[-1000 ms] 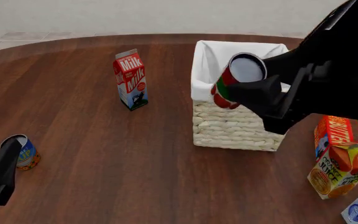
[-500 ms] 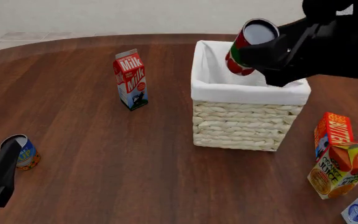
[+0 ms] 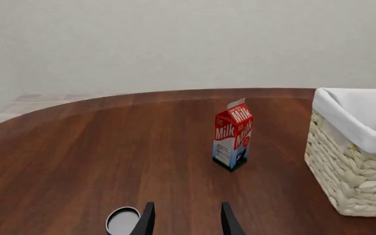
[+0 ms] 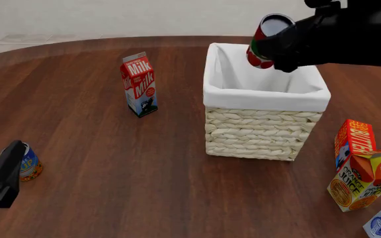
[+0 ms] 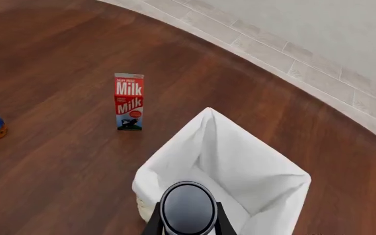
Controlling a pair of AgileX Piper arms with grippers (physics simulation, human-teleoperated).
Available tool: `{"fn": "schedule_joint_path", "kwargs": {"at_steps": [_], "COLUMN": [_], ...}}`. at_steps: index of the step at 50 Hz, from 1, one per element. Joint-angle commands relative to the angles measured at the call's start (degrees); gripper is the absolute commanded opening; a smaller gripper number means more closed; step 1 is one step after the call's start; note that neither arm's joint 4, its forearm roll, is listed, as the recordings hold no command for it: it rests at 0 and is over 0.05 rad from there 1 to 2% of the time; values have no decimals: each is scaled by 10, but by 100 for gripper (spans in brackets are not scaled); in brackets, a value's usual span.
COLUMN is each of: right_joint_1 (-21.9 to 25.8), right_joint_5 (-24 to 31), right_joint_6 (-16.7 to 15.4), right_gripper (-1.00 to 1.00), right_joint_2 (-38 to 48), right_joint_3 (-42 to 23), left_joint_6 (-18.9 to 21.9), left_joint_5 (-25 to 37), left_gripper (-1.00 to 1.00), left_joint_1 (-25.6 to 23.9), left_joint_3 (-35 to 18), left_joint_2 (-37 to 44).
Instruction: Pick up the alphabet soup and the tomato sauce, and put them in the basket.
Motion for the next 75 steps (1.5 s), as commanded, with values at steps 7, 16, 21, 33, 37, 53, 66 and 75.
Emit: {"fn": "schedule_joint_path", "kwargs": {"at_steps": [7, 16, 21, 33, 37, 53, 66, 75], "right_joint_1": [-13, -21, -27, -36, -42, -61, -81, -89], "right_joint_5": [-6, -3, 0, 9, 16, 43, 37, 24], "right_joint_6": [38, 47, 52, 76, 83, 94, 90, 91], "right_gripper": [-100, -100, -100, -100, -100, -100, -100, -100], "right_joint_2": [46, 77, 91, 133, 146, 211, 247, 261], "right_joint_3": [-28, -42, -52, -74, -82, -109, -107, -96], "left_joint_6": [-3, -5, -7, -8, -7, -8, -9, -9], "left_joint_5": [3, 78, 94, 62, 56, 45, 56, 68], "left_gripper": [100, 100, 100, 100, 100, 100, 100, 100], "left_joint_1": [2, 4, 5, 5, 5, 4, 3, 4], "left_joint_3": [0, 0, 0, 0, 0, 0, 0, 0], "left_joint_2": [-4, -80, -96, -65, -59, -49, -58, -71]}}
